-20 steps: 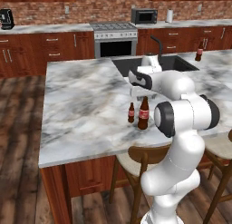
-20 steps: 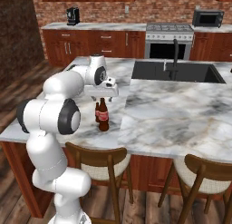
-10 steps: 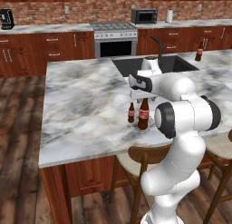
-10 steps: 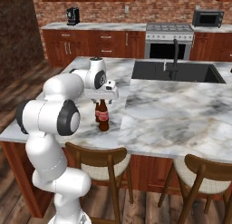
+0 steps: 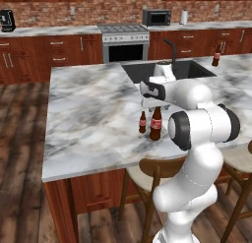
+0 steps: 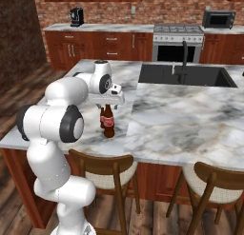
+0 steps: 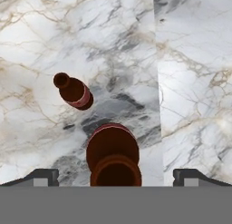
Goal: Place the large bottle from the dining counter next to the other large bottle outside the sink, and place the small bottle from the dining counter next to the other small bottle inside the sink.
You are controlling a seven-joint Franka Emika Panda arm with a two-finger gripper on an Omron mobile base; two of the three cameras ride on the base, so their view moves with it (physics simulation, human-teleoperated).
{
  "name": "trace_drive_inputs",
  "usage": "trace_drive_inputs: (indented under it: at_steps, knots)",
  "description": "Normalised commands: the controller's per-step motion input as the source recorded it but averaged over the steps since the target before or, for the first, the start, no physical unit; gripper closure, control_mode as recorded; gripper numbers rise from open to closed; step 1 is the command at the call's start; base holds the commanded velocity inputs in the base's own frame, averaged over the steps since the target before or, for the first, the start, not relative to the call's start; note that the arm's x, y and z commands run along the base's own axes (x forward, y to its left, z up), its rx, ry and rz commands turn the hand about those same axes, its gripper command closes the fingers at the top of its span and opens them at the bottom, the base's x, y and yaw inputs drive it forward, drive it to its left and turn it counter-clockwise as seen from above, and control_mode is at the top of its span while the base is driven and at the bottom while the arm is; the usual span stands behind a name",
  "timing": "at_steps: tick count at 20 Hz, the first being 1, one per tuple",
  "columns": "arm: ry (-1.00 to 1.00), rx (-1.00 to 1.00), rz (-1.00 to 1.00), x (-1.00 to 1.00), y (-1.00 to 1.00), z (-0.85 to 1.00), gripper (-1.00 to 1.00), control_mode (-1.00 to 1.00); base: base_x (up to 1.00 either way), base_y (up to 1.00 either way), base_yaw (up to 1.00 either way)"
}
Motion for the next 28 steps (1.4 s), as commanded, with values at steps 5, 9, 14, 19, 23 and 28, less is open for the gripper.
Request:
trace_drive_inputs:
  at_steps: [5,9,14,19,23,28]
  knots:
    - [-0.05,0.03,0.00,0.01,0.00,0.06,-1.00,-1.00,0.00,0.00,0.00]
    - [-0.17,0.06,0.00,0.00,0.00,0.00,-1.00,-1.00,0.00,0.00,0.00]
    - [-0.07,0.02,0.00,0.00,0.00,0.00,-1.00,-1.00,0.00,0.00,0.00]
    - [0.01,0.00,0.00,0.00,0.00,-0.04,-1.00,-1.00,0.00,0.00,0.00]
    - [0.00,0.00,0.00,0.00,0.00,-0.04,-1.00,-1.00,0.00,0.00,0.00]
    - [0.00,0.00,0.00,0.10,0.00,0.00,-1.00,-1.00,0.00,0.00,0.00]
